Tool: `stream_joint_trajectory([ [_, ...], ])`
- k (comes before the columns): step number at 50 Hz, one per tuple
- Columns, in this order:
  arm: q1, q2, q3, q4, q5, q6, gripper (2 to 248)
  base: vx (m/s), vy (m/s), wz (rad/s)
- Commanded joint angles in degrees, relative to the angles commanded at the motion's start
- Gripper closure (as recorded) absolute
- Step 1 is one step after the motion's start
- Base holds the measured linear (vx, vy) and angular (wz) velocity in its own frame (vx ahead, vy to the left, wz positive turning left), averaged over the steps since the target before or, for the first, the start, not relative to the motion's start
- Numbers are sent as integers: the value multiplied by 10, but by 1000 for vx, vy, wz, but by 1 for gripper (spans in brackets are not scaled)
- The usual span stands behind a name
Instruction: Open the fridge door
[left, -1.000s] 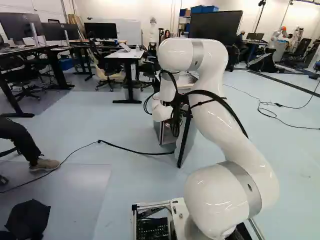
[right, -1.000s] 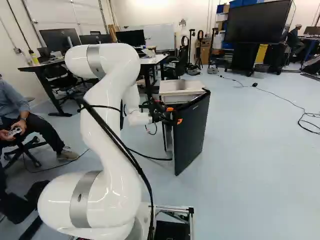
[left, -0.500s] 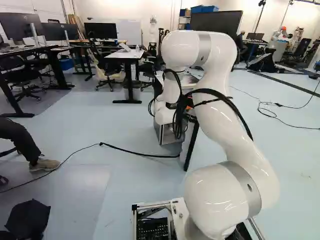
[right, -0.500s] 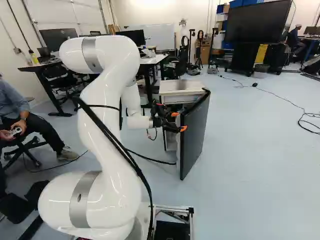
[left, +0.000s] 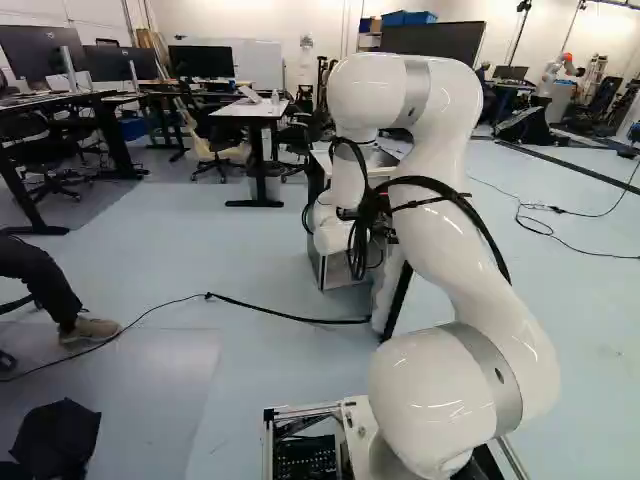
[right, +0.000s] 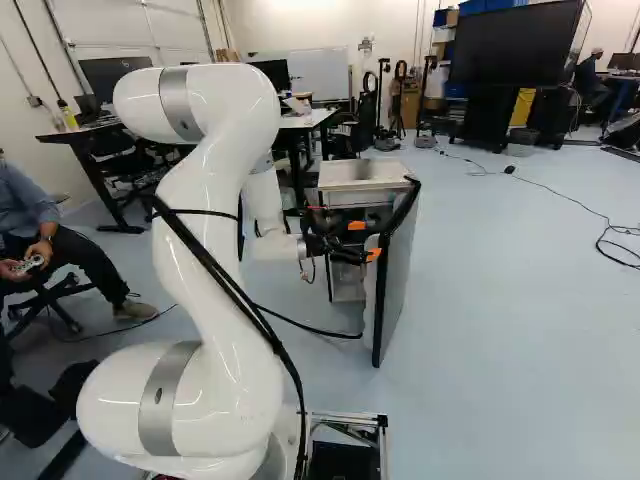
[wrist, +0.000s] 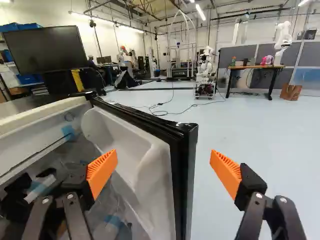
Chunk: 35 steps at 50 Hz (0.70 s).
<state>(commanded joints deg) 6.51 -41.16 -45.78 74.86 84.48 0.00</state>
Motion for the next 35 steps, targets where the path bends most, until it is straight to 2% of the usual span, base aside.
stream_joint_trajectory([
  [13, -8, -3, -6, 0, 5, 0, 3, 0, 0, 0],
  [35, -54, -15, -30, 8, 5, 0, 3, 0, 0, 0],
])
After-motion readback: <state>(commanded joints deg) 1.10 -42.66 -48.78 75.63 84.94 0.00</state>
